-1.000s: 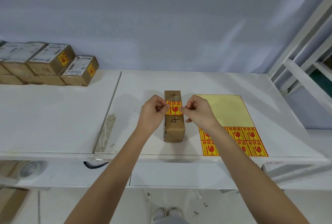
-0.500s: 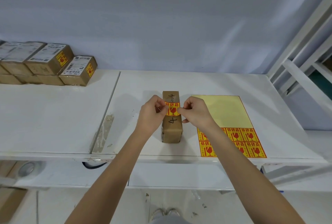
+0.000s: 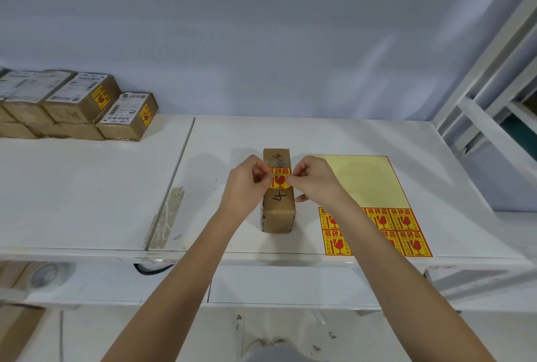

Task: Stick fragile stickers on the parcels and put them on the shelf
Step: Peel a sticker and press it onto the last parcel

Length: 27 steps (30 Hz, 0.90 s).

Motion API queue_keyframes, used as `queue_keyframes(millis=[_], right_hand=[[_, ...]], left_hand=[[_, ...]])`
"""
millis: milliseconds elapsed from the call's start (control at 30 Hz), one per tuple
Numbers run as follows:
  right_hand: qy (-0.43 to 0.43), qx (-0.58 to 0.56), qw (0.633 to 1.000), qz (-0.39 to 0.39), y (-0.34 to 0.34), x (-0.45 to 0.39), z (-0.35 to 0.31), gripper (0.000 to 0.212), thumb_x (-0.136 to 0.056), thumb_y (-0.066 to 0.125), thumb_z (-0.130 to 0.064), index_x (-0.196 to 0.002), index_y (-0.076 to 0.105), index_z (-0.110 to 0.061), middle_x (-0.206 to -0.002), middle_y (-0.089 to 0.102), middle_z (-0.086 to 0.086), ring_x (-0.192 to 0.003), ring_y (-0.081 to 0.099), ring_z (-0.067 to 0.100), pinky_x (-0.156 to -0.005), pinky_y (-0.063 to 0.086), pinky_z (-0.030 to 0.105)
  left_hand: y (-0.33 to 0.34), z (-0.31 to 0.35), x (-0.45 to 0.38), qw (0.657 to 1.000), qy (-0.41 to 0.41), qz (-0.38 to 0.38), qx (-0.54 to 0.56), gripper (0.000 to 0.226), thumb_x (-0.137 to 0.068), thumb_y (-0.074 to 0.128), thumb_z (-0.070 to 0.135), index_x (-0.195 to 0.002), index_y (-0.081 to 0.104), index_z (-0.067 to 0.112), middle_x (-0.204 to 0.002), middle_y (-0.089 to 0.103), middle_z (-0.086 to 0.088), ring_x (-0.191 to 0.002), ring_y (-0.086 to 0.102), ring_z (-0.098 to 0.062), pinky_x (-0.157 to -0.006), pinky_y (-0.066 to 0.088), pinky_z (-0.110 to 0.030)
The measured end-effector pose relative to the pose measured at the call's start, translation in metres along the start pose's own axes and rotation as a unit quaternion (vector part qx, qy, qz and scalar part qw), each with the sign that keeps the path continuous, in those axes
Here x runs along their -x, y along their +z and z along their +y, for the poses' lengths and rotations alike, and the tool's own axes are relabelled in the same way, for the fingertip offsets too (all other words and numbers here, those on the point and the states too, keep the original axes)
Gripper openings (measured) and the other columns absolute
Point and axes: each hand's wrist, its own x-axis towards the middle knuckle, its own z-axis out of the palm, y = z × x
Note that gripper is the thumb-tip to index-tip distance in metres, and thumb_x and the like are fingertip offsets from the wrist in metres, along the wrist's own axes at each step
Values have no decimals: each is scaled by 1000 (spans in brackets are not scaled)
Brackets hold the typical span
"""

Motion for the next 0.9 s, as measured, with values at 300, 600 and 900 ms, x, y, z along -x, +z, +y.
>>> queue_keyframes(millis=[300,600,900], right_hand=[[-178,221,955,85,4,13,27,43,-91,55,-34,-131,48,-18,-121,52,5,-112,48,21,-87,48,37],[-162,414,896,-21,18,28,31,64,-96,6,-49,-151,-4,-19,-159,-9,-1,-145,-14,18,-118,2,38],[-137,395,908,-27,17,30,28,60,-101,15,-43,-151,-4,-16,-159,-6,-1,-145,-11,16,-119,3,38]], left_hand=[[-1,3,1,1000,-7,-5,-9,8,-88,62,11,-88,55,15,-71,55,8,-66,54,-4,-57,43,-7],[-1,4,2,999,14,-9,-42,4,-89,60,14,-91,56,13,-73,55,7,-69,54,-11,-61,44,-16],[0,-8,8,951,146,68,-264,30,-95,45,32,-115,63,20,-96,59,-6,-85,59,-21,-62,48,-28]])
